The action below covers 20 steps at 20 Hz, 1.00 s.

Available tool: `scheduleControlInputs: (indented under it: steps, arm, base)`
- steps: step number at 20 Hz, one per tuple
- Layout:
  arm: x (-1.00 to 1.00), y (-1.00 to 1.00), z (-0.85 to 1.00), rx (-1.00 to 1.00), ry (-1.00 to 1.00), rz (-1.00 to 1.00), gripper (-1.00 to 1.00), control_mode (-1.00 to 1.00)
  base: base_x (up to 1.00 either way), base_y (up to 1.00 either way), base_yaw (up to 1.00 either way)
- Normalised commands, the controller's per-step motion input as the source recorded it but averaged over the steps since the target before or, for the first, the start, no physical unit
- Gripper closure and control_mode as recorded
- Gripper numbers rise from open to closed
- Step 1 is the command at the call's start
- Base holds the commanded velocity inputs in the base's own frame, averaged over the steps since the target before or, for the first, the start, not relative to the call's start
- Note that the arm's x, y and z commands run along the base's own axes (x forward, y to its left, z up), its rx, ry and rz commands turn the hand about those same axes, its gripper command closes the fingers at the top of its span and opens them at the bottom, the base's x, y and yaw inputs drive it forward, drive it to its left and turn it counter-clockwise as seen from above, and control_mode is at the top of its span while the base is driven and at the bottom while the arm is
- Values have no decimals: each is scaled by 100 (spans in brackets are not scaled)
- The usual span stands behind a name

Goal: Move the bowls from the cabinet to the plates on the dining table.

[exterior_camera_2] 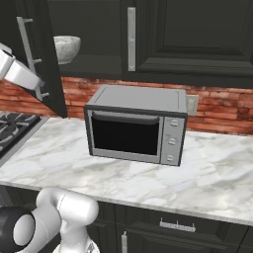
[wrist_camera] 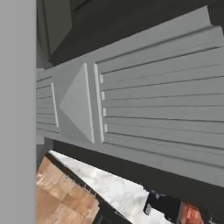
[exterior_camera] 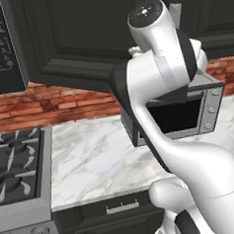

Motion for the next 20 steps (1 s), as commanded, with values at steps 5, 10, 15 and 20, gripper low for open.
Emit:
scheduleControlInputs:
  steps: [5,10,15,20]
  arm:
    - [0,6,-4,0,0,-1,-100,-100]
    - [-24,0,0,1,0,0,-100,-100]
    - [-89,0,0,8,0,0,-100,-100]
    - [-93,-27,1,7,-4,0,-100,-100]
  base:
    - [0,0,0]
    - [0,0,0]
    - [0,0,0]
    - [0,0,0]
